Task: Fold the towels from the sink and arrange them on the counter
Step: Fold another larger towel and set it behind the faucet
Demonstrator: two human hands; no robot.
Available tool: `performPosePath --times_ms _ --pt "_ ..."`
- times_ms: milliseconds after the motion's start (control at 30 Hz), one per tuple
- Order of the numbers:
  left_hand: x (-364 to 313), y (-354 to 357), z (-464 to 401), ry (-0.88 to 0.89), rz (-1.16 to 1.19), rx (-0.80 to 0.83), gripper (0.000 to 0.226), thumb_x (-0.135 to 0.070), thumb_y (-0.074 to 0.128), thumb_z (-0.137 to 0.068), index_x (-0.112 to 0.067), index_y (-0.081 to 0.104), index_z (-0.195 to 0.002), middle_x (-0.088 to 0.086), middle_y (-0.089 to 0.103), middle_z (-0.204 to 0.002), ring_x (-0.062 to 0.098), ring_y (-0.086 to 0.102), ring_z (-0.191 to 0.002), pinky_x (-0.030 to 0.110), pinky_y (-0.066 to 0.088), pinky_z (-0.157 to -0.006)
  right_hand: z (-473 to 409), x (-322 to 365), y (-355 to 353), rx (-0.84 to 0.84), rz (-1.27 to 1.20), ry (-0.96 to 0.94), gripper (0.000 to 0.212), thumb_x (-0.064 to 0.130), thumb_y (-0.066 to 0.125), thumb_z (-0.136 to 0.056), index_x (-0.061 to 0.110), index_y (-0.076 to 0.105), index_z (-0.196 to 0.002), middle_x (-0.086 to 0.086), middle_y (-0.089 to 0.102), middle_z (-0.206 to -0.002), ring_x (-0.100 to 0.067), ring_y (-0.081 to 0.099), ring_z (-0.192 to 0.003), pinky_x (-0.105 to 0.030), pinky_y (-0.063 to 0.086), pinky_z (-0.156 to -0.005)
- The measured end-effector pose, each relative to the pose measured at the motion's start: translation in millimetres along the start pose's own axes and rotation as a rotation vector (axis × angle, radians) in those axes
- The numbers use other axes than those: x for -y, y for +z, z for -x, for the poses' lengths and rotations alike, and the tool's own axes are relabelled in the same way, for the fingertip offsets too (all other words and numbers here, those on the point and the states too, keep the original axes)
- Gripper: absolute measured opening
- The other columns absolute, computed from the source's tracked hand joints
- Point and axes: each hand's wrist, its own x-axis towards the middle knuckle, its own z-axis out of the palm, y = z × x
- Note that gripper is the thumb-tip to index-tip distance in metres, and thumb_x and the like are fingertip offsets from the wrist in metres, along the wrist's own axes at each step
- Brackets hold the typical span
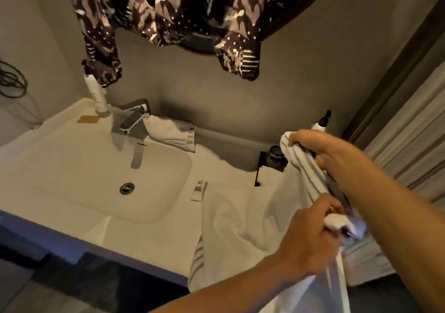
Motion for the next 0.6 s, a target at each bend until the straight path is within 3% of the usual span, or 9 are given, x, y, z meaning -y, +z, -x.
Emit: performPosePath --times_ms 67,133,233,300,367,467,533,567,600 --pt "-9.9 -39.0 12.1 0.028 -0.053 -0.043 0.015 -0.017 0.05 -0.079 -0.031 0.051 -0.083 -0.004 0.059 -0.071 0.013 0.052 -0.064 0.034 0.042 -0.06 12.8 28.8 45.5 0.092 -0.011 -0.096 0.021 -0.001 0.044 -0.084 0.005 0.048 -0.064 -0.015 0.048 -0.054 -0.025 0.046 -0.038 -0.022 0.043 -0.042" --pt "-27.0 -78.5 25.6 0.122 -0.056 -0.16 0.008 -0.01 0.049 -0.087 -0.014 0.056 -0.086 0.001 0.064 -0.078 0.017 0.06 -0.072 0.034 0.046 -0.063 29.4 60.2 83.7 0.241 -0.048 -0.18 0.023 -0.003 0.04 -0.083 0.006 0.045 -0.062 -0.014 0.043 -0.058 -0.024 0.042 -0.039 -0.022 0.041 -0.042" --pt "-73.9 -118.6 22.4 0.313 -0.098 -0.276 0.012 -0.009 0.049 -0.086 0.0 0.055 -0.089 0.007 0.064 -0.076 0.019 0.061 -0.067 0.034 0.05 -0.058 62.8 112.2 104.4 0.316 -0.087 -0.276 0.018 0.007 0.043 -0.089 0.003 0.051 -0.074 -0.016 0.054 -0.052 -0.026 0.054 -0.042 -0.024 0.049 -0.04" --pt "-104.0 -120.2 5.0 0.429 -0.161 -0.254 0.021 -0.022 0.046 -0.086 -0.002 0.052 -0.09 0.009 0.06 -0.071 0.024 0.057 -0.06 0.042 0.048 -0.052 75.3 135.5 89.4 0.212 -0.108 -0.349 0.014 0.013 0.048 -0.091 0.001 0.055 -0.094 -0.012 0.063 -0.059 -0.022 0.064 -0.053 -0.022 0.052 -0.049" --pt "-116.7 -107.6 -10.4 0.426 -0.094 -0.192 0.019 -0.022 0.047 -0.087 -0.006 0.053 -0.094 0.006 0.058 -0.071 0.028 0.054 -0.057 0.043 0.048 -0.05 77.5 137.5 54.9 0.083 -0.085 -0.393 0.027 0.014 0.05 -0.09 0.005 0.055 -0.116 -0.012 0.06 -0.081 -0.023 0.06 -0.072 -0.025 0.051 -0.06" --pt "-90.2 -62.6 -15.3 0.264 0.098 -0.059 0.014 -0.012 0.055 -0.084 -0.009 0.053 -0.097 0.004 0.059 -0.071 0.023 0.051 -0.056 0.036 0.043 -0.054 56.9 76.1 -9.4 -0.083 0.016 -0.232 0.009 0.008 0.053 -0.087 0.009 0.061 -0.091 -0.013 0.053 -0.068 -0.017 0.05 -0.047 -0.018 0.04 -0.039" --pt "-56.4 -24.3 -2.8 0.16 0.082 0.066 0.019 -0.015 0.058 -0.083 -0.018 0.052 -0.101 0.006 0.063 -0.075 0.027 0.055 -0.061 0.037 0.044 -0.058 30.8 21.6 -46.9 -0.214 0.192 -0.114 0.009 0.006 0.056 -0.083 0.004 0.057 -0.075 -0.011 0.05 -0.049 -0.015 0.043 -0.032 -0.018 0.034 -0.037" --pt "-38.8 -3.5 4.6 0.116 0.036 0.133 0.025 -0.016 0.059 -0.083 -0.023 0.051 -0.105 0.009 0.067 -0.083 0.032 0.06 -0.069 0.041 0.047 -0.061 18.6 -6.3 -62.4 -0.279 0.276 -0.059 0.009 0.008 0.057 -0.085 0.0 0.058 -0.081 -0.013 0.054 -0.053 -0.018 0.05 -0.039 -0.021 0.037 -0.041" --pt "-22.8 13.0 13.4 0.069 -0.024 0.206 0.03 -0.016 0.061 -0.083 -0.027 0.049 -0.108 0.012 0.068 -0.091 0.035 0.062 -0.078 0.042 0.049 -0.066 6.6 -28.5 -73.5 -0.347 0.341 -0.027 0.018 0.011 0.059 -0.089 -0.004 0.058 -0.099 -0.018 0.063 -0.073 -0.025 0.062 -0.06 -0.028 0.044 -0.052"
